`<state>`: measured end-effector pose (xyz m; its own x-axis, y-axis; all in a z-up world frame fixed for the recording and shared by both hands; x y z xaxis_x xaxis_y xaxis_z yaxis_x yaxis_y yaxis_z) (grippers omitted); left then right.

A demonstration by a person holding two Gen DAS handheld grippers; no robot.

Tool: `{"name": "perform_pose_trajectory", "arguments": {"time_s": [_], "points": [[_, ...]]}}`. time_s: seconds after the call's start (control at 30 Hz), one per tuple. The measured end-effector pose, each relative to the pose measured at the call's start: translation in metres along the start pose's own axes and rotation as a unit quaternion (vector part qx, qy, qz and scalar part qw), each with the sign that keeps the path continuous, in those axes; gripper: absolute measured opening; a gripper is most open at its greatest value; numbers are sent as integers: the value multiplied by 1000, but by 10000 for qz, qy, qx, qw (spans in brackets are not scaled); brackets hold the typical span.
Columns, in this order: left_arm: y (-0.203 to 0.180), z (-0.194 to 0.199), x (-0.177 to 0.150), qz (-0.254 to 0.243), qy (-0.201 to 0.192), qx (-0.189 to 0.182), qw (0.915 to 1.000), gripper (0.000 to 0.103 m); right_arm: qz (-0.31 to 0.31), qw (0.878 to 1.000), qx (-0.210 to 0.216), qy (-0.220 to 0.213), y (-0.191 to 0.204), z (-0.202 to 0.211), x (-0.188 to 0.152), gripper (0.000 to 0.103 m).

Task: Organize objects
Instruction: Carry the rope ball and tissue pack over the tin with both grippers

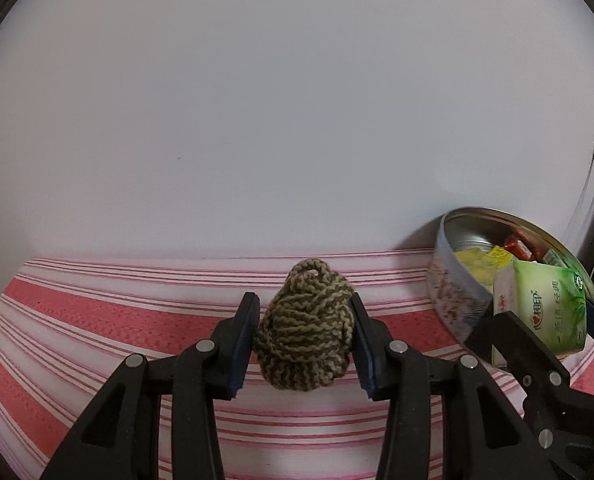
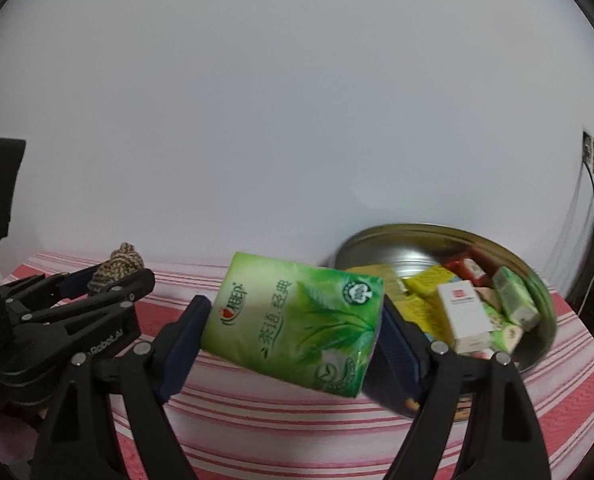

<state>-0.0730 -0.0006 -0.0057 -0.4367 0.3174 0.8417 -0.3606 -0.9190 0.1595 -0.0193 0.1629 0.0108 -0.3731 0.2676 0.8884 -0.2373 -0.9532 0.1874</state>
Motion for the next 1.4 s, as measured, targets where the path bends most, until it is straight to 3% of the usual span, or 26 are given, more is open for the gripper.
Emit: {"name": "perform_pose_trajectory", "arguments": {"time_s": [0.3,0.8,1.3,1.4], "points": [[-31,3,-8,-122,85,-55,9999,46,30,10000,-57,-56,-30,23,-1,83],[-106,7,0,-333,75,-467,9983,46,-278,9979,-515,-281,-91,56,13,83],[-169,-20,50,-488,4,-823,9954,46,-381,9931,-1029,-412,-154,29,46,83],[-184,-42,56,-478,56,-868,9951,46,-443,9924,-1074,-395,-162,18,56,83]]}}
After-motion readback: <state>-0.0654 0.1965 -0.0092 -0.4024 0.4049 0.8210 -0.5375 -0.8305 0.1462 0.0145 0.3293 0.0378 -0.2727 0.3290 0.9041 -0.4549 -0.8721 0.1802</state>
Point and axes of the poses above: each gripper's, at about its wrist camera, not at the fingertips, and z roughly against the way its jaws point, y to its left, x to its top, the point moved 2 cm from there along -z, roughly the way its jaws point, and after that the axes turned 11 degrees about -z, right-handed, at the moved point
